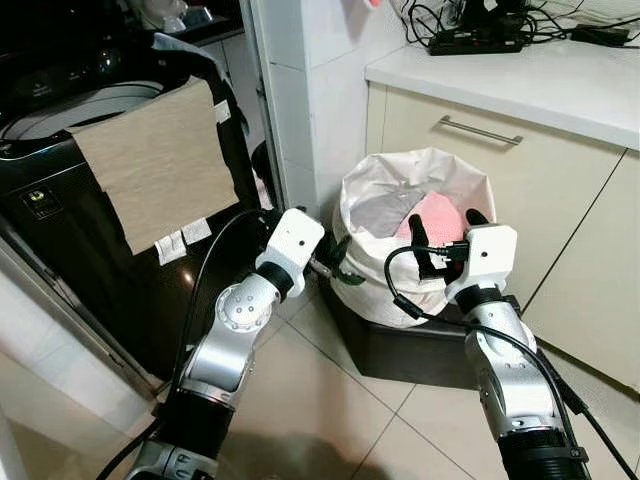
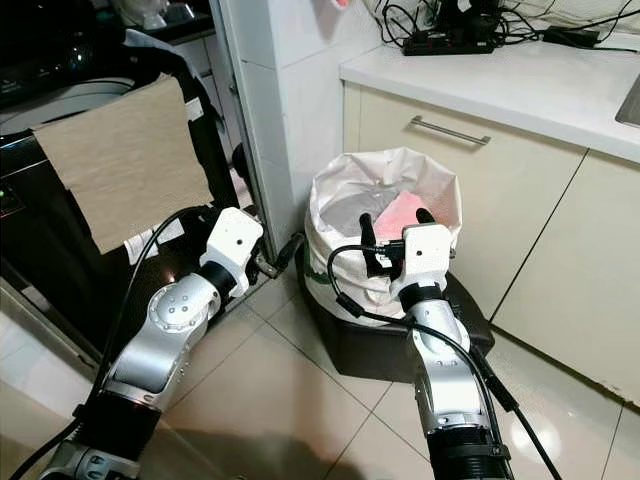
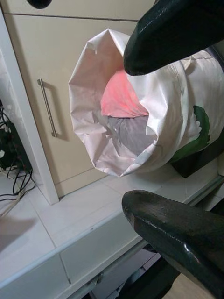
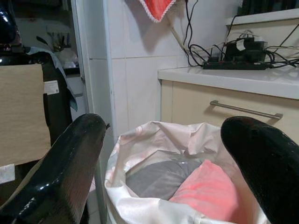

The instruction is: Clothes washing

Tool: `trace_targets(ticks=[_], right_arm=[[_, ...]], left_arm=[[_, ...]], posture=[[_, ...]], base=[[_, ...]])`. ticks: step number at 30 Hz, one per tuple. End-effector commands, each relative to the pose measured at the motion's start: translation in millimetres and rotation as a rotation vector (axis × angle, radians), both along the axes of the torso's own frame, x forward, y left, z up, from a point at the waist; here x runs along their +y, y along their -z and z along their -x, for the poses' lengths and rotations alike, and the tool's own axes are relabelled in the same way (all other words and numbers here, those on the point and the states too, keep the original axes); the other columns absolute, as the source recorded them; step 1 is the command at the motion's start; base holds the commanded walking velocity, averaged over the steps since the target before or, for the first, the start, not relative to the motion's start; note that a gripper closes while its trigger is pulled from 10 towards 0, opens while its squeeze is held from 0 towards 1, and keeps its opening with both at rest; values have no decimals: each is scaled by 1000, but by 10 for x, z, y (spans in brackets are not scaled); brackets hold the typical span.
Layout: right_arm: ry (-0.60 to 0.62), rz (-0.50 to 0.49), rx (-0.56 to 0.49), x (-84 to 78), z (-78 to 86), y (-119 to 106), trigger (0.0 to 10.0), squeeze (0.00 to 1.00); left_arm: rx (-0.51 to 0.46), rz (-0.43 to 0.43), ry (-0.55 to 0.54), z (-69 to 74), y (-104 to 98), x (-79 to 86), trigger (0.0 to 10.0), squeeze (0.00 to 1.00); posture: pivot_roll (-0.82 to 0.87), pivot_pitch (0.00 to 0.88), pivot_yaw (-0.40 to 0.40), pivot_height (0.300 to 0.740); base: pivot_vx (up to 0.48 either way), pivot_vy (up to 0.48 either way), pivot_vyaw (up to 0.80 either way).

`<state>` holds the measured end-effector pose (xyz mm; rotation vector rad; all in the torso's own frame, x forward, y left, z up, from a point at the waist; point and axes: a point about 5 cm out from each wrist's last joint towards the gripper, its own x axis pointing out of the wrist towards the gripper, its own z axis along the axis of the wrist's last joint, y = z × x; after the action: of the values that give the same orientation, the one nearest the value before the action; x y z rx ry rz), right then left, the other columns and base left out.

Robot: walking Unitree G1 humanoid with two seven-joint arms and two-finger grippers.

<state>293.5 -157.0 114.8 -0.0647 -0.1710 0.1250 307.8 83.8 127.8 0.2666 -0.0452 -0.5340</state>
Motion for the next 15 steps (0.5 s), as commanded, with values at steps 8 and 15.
trace_targets(ticks=[8, 15], right_arm=[[-3, 30, -27, 31, -43, -38, 10000, 0], [-9, 37, -26, 45, -27, -23, 10000, 0]], left_arm=[[-28, -21, 30, -24, -44, -7, 10000, 0], [-22, -2, 56, -7, -43, -50, 10000, 0]], posture=[[-171, 0, 100, 740], [-177, 0, 105, 740]], base=[[0, -240, 0], [0, -480, 0]])
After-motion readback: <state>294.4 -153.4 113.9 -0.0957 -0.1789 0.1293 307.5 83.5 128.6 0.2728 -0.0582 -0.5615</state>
